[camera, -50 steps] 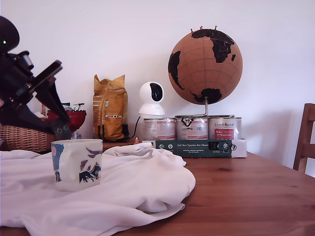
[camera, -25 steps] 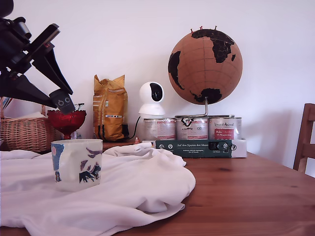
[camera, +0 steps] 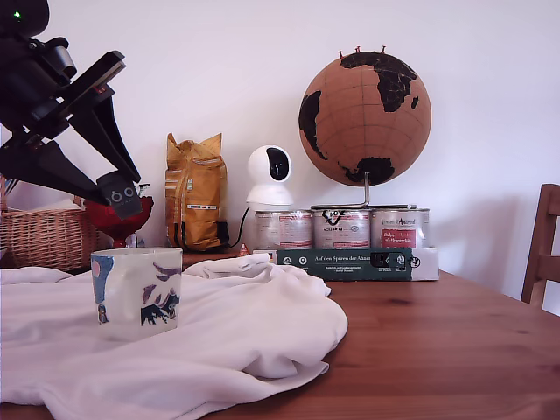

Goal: Pick the grey coffee capsule and place it inside the blue coffee cup

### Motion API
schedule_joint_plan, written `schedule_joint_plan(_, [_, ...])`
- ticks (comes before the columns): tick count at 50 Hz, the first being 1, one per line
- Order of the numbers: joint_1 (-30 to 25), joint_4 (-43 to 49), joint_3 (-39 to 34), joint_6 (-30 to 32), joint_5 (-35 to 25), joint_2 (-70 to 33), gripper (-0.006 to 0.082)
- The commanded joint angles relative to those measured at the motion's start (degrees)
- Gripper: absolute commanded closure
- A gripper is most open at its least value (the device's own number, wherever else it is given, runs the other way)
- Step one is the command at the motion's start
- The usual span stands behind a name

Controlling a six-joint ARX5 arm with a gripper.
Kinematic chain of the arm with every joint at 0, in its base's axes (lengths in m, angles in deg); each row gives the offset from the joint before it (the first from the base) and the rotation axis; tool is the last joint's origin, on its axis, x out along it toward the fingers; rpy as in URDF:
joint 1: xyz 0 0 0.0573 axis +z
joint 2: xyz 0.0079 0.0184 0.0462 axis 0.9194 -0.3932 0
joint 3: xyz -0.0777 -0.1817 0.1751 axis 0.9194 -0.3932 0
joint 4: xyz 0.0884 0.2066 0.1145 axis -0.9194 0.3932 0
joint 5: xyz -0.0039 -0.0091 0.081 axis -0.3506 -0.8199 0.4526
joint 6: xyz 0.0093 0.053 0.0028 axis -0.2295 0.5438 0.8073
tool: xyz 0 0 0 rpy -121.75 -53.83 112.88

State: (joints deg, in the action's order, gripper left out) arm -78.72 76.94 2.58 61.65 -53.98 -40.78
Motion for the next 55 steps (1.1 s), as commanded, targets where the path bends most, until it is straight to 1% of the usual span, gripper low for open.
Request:
schedule_joint_plan(1, [0.0,0.0,-0.2,0.7,-0.1,-0.8,0.0439])
schedule_joint_plan(10, [-0.1,0.3,-0.2,0.7,-0.7,-0.8,0.0428])
schedule_joint_plan(17, [-0.3,0.8,-0.2,1.1,-1.3,-0.8,0.0330])
schedule_joint_plan(23, [-0.3,0.7,-0.2,1.1,-1.6,-0.8,0.0339])
schedule_joint_plan(25, [-0.3,0.3,-0.2,1.1,-1.6,-0.8,0.0365])
schedule_joint_plan(27, [-0.3,0.0,-0.2,1.1,-1.8,-0.8,0.0426])
schedule_joint_plan(29, [-0.3,-0.1,-0.2,1.1,-2.0,-0.8,0.0511])
schedule_joint_plan(33, [-0.3,-0.3,-0.2,2.6,-2.1,-0.6,0.0732])
schedule_joint_plan(34, [-0.3,-0.3,-0.2,3.5,-1.8,-0.4,0.0778])
schedule_joint_plan(35, [-0.3,-0.3,-0.2,4.5,-1.4,-0.3,0.0799])
schedule_joint_plan(36, [-0.3,-0.3,-0.2,5.4,-0.8,-0.1,0.0783])
schedule_joint_plan(39, [-0.3,0.0,-0.2,7.0,2.3,1.0,0.0786])
schedule_joint_plan(46, [-0.3,2.1,-0.2,11.2,12.9,5.2,0.0786])
schedule_joint_plan(55, [-0.2,4.2,-0.2,16.0,22.3,11.9,0.0786])
